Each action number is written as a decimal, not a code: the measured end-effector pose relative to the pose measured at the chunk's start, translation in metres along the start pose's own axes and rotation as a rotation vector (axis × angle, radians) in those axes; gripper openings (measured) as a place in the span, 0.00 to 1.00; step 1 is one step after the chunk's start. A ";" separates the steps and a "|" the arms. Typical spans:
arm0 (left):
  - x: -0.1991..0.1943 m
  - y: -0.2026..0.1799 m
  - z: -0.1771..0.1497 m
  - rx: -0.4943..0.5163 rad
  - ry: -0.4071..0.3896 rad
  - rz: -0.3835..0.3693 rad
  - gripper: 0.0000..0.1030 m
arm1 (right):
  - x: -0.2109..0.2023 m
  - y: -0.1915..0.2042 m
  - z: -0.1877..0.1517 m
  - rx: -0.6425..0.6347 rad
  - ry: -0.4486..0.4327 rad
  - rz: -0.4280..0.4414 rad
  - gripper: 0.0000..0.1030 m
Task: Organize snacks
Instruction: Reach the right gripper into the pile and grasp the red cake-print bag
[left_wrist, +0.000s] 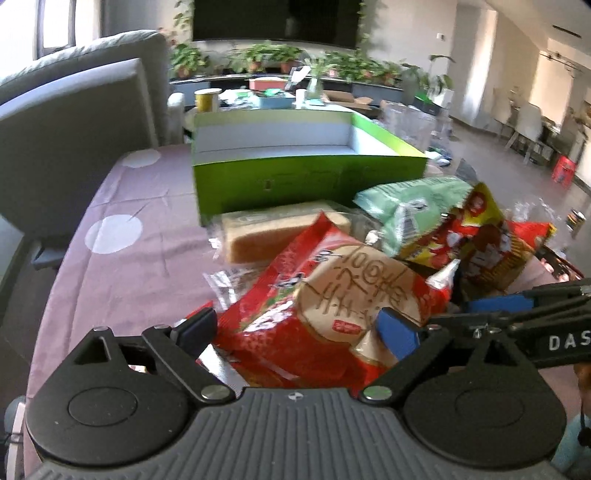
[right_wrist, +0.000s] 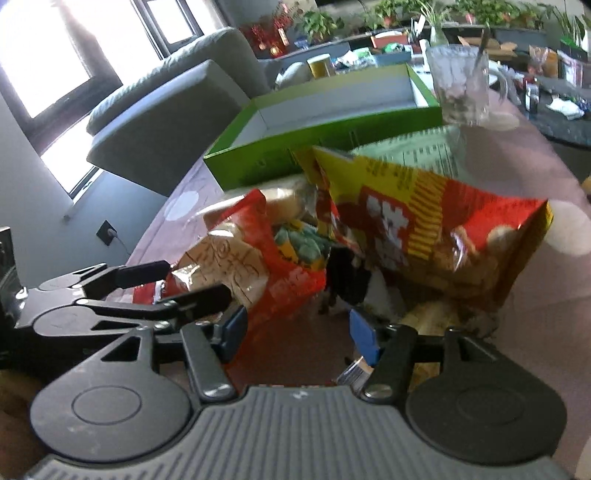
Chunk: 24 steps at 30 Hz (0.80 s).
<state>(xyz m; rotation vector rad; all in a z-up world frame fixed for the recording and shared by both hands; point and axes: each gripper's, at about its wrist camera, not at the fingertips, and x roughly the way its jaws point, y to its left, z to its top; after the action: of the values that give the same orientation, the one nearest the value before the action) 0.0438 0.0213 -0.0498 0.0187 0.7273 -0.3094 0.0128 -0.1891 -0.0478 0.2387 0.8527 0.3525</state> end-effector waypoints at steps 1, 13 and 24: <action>0.000 0.003 0.000 -0.014 0.005 -0.016 0.93 | 0.003 -0.001 0.000 -0.009 -0.017 -0.026 0.64; 0.006 0.004 0.000 0.028 0.005 -0.058 0.99 | 0.016 -0.022 0.022 0.174 0.010 0.003 0.75; 0.012 0.007 0.002 0.021 0.011 -0.092 1.00 | 0.019 -0.017 0.023 0.300 0.112 0.025 0.75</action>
<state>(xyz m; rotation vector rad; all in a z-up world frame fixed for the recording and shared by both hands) 0.0551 0.0250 -0.0570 0.0070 0.7375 -0.4051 0.0456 -0.1988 -0.0527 0.5118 1.0132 0.2617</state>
